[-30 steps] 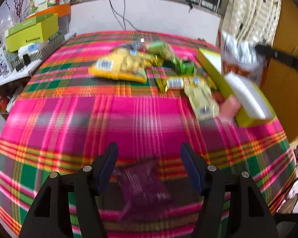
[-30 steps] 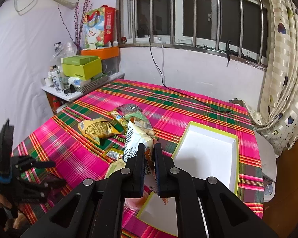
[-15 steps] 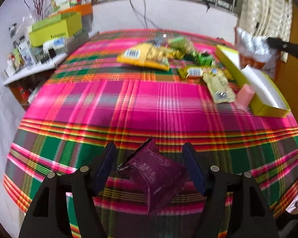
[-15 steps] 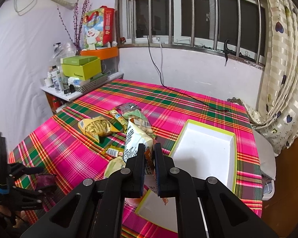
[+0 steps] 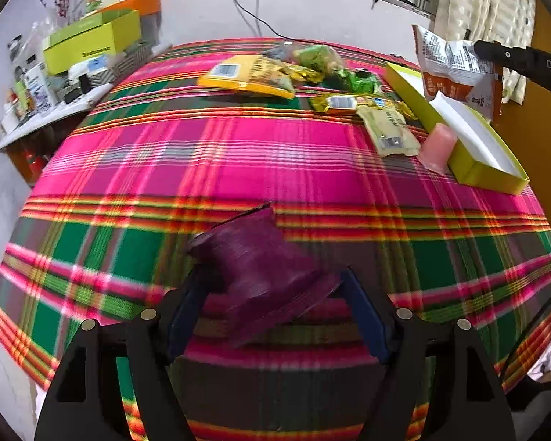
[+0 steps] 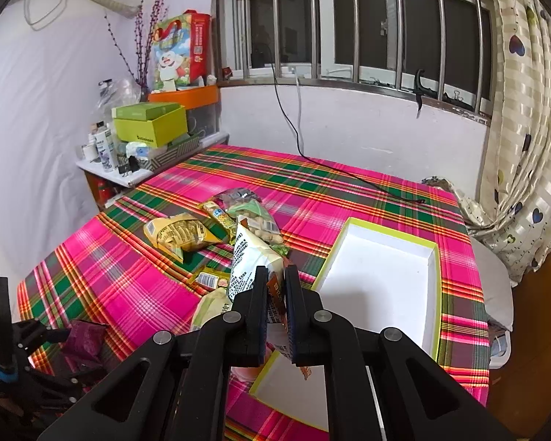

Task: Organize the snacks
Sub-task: 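Lift the purple bag with the left tool while the right tool holds the white-orange bag, then carry both bags over the yellow box and open both tools to drop them inside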

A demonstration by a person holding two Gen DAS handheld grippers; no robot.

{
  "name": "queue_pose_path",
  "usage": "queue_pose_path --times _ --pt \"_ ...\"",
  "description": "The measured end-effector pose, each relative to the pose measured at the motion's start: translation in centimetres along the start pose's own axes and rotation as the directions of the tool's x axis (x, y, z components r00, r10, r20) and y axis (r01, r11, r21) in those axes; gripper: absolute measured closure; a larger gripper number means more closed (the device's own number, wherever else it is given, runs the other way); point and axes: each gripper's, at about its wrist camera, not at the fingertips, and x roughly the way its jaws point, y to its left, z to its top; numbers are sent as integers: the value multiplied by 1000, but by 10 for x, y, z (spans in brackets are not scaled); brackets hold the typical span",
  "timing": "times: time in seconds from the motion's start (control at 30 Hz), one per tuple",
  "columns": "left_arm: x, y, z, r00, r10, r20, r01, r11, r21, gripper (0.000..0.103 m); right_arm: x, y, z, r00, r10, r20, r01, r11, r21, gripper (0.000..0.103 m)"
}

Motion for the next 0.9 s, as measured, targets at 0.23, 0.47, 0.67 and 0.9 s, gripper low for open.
queue_pose_path --times 0.23,0.47,0.67,0.9 --pt "11 6 15 998 49 30 -49 999 -7 52 1 -3 -1 1000 -5 1 5 1000 7 96" --pt "8 10 14 999 12 44 -13 1000 17 58 0 -8 -4 1000 -11 3 11 1000 18 96" --pt "4 11 18 998 -32 57 31 999 12 62 -4 -13 -4 1000 -20 10 20 999 26 96" --pt "-9 1 34 990 -95 101 93 995 26 62 -10 -26 -6 999 -43 17 42 998 49 96"
